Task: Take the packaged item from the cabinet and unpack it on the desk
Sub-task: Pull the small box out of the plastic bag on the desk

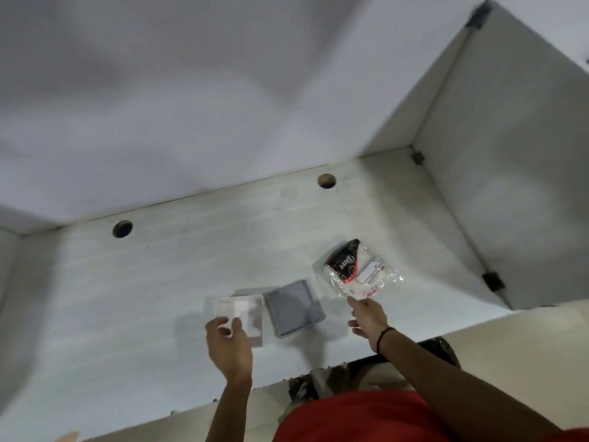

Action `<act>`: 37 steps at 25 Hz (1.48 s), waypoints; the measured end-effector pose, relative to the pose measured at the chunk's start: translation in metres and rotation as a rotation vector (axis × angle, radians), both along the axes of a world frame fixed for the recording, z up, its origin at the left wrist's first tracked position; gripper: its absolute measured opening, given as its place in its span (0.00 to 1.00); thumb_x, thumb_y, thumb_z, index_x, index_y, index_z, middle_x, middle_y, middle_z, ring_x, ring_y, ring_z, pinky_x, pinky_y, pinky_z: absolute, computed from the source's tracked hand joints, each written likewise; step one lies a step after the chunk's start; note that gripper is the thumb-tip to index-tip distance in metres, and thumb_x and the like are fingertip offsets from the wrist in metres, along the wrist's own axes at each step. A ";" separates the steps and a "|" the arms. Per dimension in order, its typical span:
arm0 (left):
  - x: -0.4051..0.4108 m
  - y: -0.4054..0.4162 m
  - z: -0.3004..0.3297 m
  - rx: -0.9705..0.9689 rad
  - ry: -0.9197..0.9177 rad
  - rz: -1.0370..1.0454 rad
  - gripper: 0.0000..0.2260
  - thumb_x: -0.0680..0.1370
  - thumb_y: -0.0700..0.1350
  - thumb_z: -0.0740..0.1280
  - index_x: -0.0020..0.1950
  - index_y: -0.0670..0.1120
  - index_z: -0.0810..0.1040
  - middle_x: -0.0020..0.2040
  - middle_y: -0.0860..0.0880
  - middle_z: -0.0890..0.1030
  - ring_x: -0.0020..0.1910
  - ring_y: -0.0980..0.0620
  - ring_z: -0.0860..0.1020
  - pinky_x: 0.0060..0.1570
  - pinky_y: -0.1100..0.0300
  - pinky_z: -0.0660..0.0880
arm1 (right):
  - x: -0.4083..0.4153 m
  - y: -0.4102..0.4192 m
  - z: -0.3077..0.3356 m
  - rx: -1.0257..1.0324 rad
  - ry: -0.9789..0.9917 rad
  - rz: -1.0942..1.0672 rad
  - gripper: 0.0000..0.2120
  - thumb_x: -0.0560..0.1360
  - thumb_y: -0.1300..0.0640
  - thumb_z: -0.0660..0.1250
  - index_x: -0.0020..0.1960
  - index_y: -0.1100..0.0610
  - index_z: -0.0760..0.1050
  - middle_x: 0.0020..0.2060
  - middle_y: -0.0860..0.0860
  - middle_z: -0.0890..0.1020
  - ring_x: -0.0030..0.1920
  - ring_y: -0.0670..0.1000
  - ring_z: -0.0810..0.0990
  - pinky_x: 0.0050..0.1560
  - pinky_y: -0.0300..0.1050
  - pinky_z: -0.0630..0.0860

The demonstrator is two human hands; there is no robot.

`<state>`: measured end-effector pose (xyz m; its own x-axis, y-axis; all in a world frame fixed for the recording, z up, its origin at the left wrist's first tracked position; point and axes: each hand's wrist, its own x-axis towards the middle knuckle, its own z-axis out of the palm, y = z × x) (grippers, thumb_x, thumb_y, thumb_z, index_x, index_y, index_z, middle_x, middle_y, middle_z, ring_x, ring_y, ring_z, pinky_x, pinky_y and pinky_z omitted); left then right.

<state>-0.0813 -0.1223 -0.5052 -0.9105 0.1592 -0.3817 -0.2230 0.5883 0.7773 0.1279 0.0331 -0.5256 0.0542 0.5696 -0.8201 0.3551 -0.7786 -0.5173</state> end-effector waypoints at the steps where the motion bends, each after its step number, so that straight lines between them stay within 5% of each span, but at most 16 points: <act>1: 0.008 0.016 0.007 0.056 -0.021 -0.076 0.06 0.79 0.41 0.69 0.55 0.42 0.77 0.47 0.43 0.81 0.46 0.42 0.80 0.41 0.59 0.73 | 0.010 0.004 -0.002 0.015 -0.027 -0.045 0.14 0.79 0.52 0.66 0.37 0.56 0.70 0.33 0.54 0.75 0.34 0.55 0.76 0.34 0.45 0.75; 4: 0.036 0.072 0.005 0.120 -0.202 -0.323 0.02 0.79 0.44 0.69 0.49 0.47 0.80 0.45 0.47 0.83 0.45 0.45 0.81 0.41 0.57 0.74 | 0.036 0.027 -0.014 0.007 -0.027 -0.161 0.13 0.75 0.50 0.69 0.42 0.54 0.66 0.33 0.54 0.69 0.28 0.53 0.66 0.33 0.45 0.70; 9: 0.082 0.121 -0.005 0.034 -0.403 -0.503 0.03 0.78 0.45 0.68 0.48 0.48 0.81 0.43 0.48 0.82 0.37 0.51 0.78 0.31 0.62 0.74 | 0.048 0.060 -0.018 -0.018 -0.029 -0.187 0.11 0.75 0.53 0.70 0.46 0.56 0.69 0.41 0.57 0.74 0.36 0.54 0.73 0.39 0.46 0.75; 12: 0.097 0.129 -0.005 0.005 -0.444 -0.472 0.05 0.78 0.46 0.68 0.50 0.46 0.81 0.44 0.48 0.83 0.37 0.51 0.78 0.34 0.60 0.74 | 0.055 0.078 -0.027 -0.068 -0.080 -0.221 0.29 0.66 0.53 0.76 0.61 0.59 0.66 0.50 0.56 0.77 0.46 0.58 0.76 0.44 0.49 0.77; 16: 0.102 0.125 -0.013 -0.044 -0.421 -0.418 0.06 0.79 0.48 0.67 0.50 0.46 0.81 0.46 0.46 0.84 0.37 0.50 0.79 0.37 0.56 0.75 | 0.059 0.095 -0.010 -0.061 -0.045 -0.143 0.03 0.74 0.59 0.67 0.46 0.58 0.77 0.36 0.54 0.75 0.35 0.54 0.71 0.41 0.45 0.71; 21: 0.101 0.122 -0.010 -0.030 -0.439 -0.323 0.07 0.80 0.48 0.68 0.51 0.45 0.81 0.47 0.44 0.84 0.39 0.49 0.79 0.38 0.57 0.76 | 0.056 0.098 0.017 0.185 -0.094 0.032 0.05 0.77 0.59 0.65 0.50 0.57 0.79 0.44 0.54 0.82 0.42 0.54 0.76 0.36 0.41 0.71; 24: 0.092 0.127 -0.002 0.046 -0.571 -0.252 0.08 0.79 0.49 0.69 0.54 0.47 0.81 0.52 0.46 0.83 0.46 0.49 0.79 0.43 0.54 0.77 | 0.049 0.111 0.046 0.165 0.200 0.170 0.03 0.78 0.60 0.66 0.47 0.58 0.73 0.51 0.59 0.86 0.43 0.54 0.83 0.44 0.43 0.76; 29: 0.074 0.135 0.006 0.313 -1.024 -0.269 0.28 0.74 0.59 0.74 0.71 0.50 0.76 0.68 0.48 0.77 0.68 0.46 0.73 0.60 0.47 0.73 | 0.032 0.132 0.128 0.128 0.582 0.475 0.06 0.80 0.63 0.66 0.44 0.58 0.72 0.48 0.59 0.86 0.40 0.52 0.84 0.43 0.43 0.78; 33: 0.070 0.153 0.026 0.587 -1.278 -0.183 0.17 0.74 0.45 0.71 0.62 0.40 0.81 0.58 0.39 0.84 0.62 0.39 0.78 0.60 0.39 0.74 | 0.023 0.139 0.171 0.100 0.709 0.445 0.05 0.81 0.63 0.61 0.49 0.59 0.76 0.48 0.60 0.85 0.41 0.57 0.83 0.42 0.44 0.81; 37: 0.057 0.159 0.039 0.729 -1.235 -0.229 0.16 0.75 0.37 0.69 0.62 0.40 0.78 0.55 0.38 0.84 0.55 0.39 0.83 0.54 0.37 0.80 | 0.027 0.130 0.177 0.482 0.510 0.397 0.06 0.81 0.65 0.63 0.48 0.63 0.78 0.45 0.60 0.83 0.34 0.55 0.79 0.34 0.40 0.78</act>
